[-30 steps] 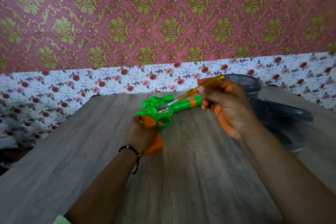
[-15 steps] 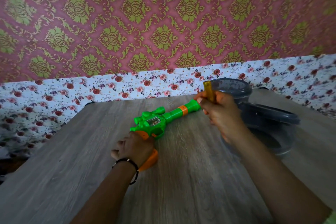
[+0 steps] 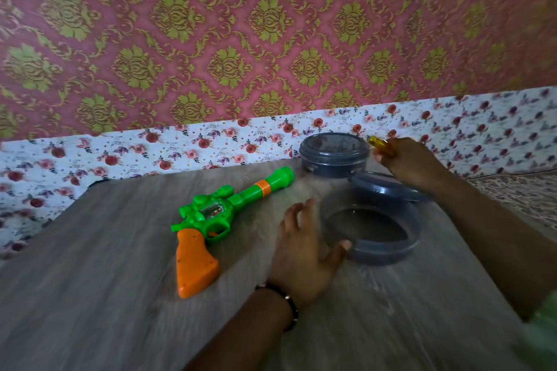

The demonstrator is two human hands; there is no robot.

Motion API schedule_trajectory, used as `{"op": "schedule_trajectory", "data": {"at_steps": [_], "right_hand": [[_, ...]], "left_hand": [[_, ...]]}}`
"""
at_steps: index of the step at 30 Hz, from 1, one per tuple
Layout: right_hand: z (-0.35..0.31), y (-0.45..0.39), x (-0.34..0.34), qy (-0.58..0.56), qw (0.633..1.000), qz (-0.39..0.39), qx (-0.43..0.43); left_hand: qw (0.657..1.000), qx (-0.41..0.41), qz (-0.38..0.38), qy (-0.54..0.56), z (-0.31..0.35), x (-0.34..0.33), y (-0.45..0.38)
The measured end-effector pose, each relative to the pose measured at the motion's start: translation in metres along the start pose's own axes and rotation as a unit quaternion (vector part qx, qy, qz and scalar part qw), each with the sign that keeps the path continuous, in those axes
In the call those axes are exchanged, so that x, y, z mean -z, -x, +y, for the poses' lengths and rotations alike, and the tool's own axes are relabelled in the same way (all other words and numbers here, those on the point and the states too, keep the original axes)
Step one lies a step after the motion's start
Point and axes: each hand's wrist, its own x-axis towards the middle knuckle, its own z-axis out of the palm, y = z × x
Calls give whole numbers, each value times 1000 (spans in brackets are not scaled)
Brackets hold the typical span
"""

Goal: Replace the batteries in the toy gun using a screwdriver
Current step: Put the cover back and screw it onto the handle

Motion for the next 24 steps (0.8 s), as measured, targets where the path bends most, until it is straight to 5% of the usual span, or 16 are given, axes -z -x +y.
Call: {"op": "schedule_trajectory", "data": {"at_steps": [4, 11, 14, 19, 24], "right_hand": [[26, 0, -4, 95, 990, -106, -11], [4, 23, 3, 57, 980, -166, 89], [0, 17, 11, -26, 984, -149, 95], [25, -3, -19, 115, 985, -127, 28], [29, -7, -33, 77, 990, -115, -19]], "left_hand": [[997, 34, -30, 58, 4, -29, -4], [994, 57, -49, 78, 0, -25, -2], [993, 67, -51, 79, -3, -24, -3], [995, 44, -54, 69, -8, -29, -4], [995, 46, -50, 75, -11, -32, -4]]}}
